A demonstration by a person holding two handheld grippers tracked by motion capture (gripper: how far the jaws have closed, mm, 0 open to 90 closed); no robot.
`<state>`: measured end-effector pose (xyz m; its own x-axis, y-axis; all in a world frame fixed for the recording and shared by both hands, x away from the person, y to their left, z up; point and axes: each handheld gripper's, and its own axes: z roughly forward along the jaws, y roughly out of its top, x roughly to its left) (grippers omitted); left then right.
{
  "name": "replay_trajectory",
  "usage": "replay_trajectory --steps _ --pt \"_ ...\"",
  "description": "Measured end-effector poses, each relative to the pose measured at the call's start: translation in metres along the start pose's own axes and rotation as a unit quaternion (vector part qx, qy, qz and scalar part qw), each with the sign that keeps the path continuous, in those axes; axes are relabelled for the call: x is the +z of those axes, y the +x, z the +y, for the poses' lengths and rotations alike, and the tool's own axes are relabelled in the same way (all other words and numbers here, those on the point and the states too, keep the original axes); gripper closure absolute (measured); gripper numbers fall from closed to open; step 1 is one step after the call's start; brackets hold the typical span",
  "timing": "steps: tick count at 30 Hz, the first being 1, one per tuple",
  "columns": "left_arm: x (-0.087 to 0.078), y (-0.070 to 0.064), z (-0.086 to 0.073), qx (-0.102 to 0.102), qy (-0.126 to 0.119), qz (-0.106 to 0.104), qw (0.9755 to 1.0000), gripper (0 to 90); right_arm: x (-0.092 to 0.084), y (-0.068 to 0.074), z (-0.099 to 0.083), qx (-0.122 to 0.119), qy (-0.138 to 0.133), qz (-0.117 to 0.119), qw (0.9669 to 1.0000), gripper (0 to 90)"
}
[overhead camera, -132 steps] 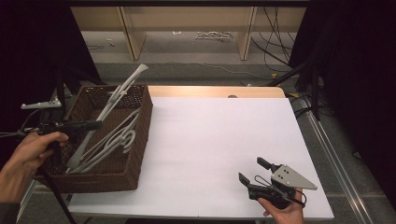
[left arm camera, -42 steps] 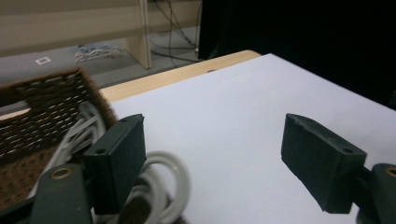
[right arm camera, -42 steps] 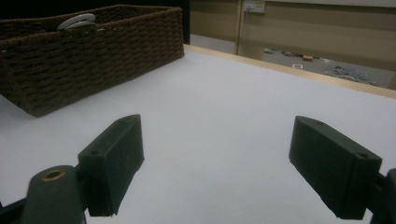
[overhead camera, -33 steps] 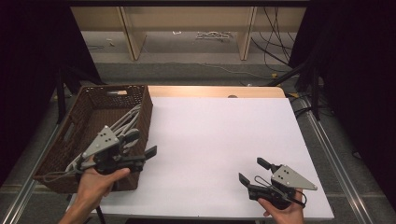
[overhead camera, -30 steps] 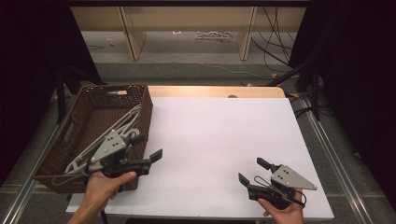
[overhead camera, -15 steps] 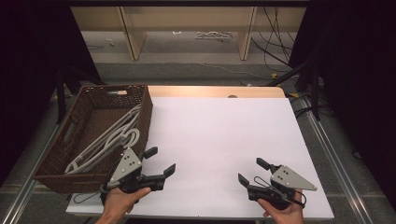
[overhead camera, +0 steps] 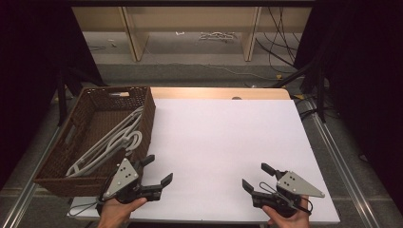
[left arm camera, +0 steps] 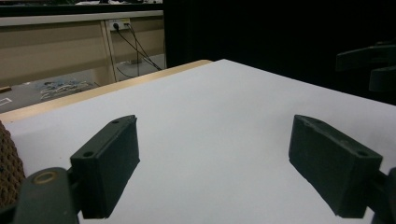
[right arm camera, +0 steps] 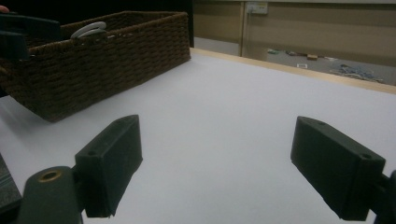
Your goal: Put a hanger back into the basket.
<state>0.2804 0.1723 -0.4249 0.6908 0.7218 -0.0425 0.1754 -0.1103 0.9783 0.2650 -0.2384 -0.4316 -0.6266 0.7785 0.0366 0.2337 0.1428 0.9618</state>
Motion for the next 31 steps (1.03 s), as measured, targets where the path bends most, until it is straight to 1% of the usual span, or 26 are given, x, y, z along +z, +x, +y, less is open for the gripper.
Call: replay_trajectory --steps 1,2,3,4,5,6,7,8,10,11,12,13,14,15,16,18,19,20,22,26,29,31 --pt "-0.0004 0.0004 -0.0005 0.003 0.000 0.001 1.0000 16.0 0.0000 0.0017 -0.0003 0.002 -0.001 -0.003 1.0000 17.0" --pt "-0.0005 0.0006 -0.0009 0.004 0.001 0.001 1.0000 16.1 -0.0004 0.0032 -0.0006 0.002 0.000 0.002 1.0000 16.8" --pt "-0.0007 0.0007 -0.0011 0.006 0.000 0.003 1.0000 16.0 -0.0018 0.0050 -0.0006 0.001 0.005 -0.001 1.0000 16.8" --pt "-0.0008 0.0009 -0.0013 0.006 -0.001 0.005 1.0000 16.0 -0.0016 0.0060 -0.0009 0.001 0.003 0.001 1.0000 16.8" --pt "-0.0002 0.0020 -0.0013 0.007 -0.005 0.002 1.0000 16.1 -0.0009 0.0077 -0.0014 0.003 -0.004 0.003 1.0000 16.7" --pt "0.0001 0.0021 -0.0014 0.002 -0.008 0.001 1.0000 16.1 -0.0021 0.0087 -0.0011 0.001 0.001 0.007 1.0000 16.7" --pt "0.0003 0.0023 -0.0014 0.002 -0.007 0.001 1.0000 16.0 -0.0026 0.0091 -0.0009 -0.001 0.004 0.006 1.0000 16.7" --pt "-0.0005 0.0019 -0.0011 0.003 -0.001 0.005 1.0000 16.0 -0.0024 0.0091 -0.0009 -0.002 0.005 0.004 1.0000 16.6" --pt "-0.0003 0.0015 -0.0011 0.005 0.000 0.004 1.0000 16.1 -0.0024 0.0085 -0.0010 -0.003 0.006 0.003 1.0000 16.5" --pt "0.0001 0.0010 -0.0010 0.004 -0.001 0.002 1.0000 16.0 -0.0035 0.0083 -0.0007 -0.002 0.012 0.000 0.9999 16.5" --pt "0.0001 0.0010 -0.0009 0.004 -0.001 0.001 1.0000 16.1 -0.0009 0.0074 -0.0015 0.000 -0.007 0.003 1.0000 16.5" --pt "0.0001 0.0010 -0.0008 0.005 -0.001 0.001 1.0000 16.0 -0.0030 0.0063 -0.0008 -0.002 0.003 0.001 1.0000 16.5" --pt "-0.0001 0.0008 -0.0008 0.003 -0.002 0.001 1.0000 16.1 -0.0035 0.0055 -0.0006 -0.002 0.004 0.000 1.0000 16.4" --pt "0.0001 0.0010 -0.0009 0.002 -0.005 0.001 1.0000 16.1 -0.0020 0.0053 -0.0012 0.001 -0.007 0.000 1.0000 16.4" --pt "-0.0005 0.0013 -0.0005 0.004 -0.003 0.002 1.0000 16.1 -0.0029 0.0049 -0.0010 0.003 -0.002 -0.001 1.0000 16.5" --pt "0.0006 0.0019 -0.0011 0.002 -0.007 -0.002 1.0000 16.1 -0.0031 0.0046 -0.0009 -0.001 0.001 -0.005 1.0000 16.4" --pt "0.0006 0.0019 -0.0012 0.002 -0.006 -0.001 1.0000 16.1 -0.0019 0.0047 -0.0011 -0.001 -0.007 -0.002 1.0000 16.4" --pt "-0.0001 0.0016 -0.0008 0.002 -0.002 0.002 1.0000 16.1 -0.0018 0.0048 -0.0011 -0.001 -0.009 -0.002 1.0000 16.5" --pt "0.0006 0.0018 -0.0010 0.002 -0.008 -0.002 1.0000 16.1 -0.0016 0.0048 -0.0011 -0.001 -0.010 -0.002 0.9999 16.4" --pt "0.0000 0.0016 -0.0008 0.003 -0.002 0.002 1.0000 16.1 -0.0017 0.0044 -0.0010 0.000 -0.012 -0.002 0.9999 16.5" --pt "0.0005 0.0017 -0.0010 0.003 -0.007 -0.001 1.0000 16.1 -0.0017 0.0045 -0.0010 -0.002 -0.011 -0.003 0.9999 16.5" --pt "-0.0001 0.0015 -0.0009 0.004 -0.002 0.003 1.0000 16.1 -0.0015 0.0044 -0.0009 -0.002 -0.011 -0.003 0.9999 16.5"
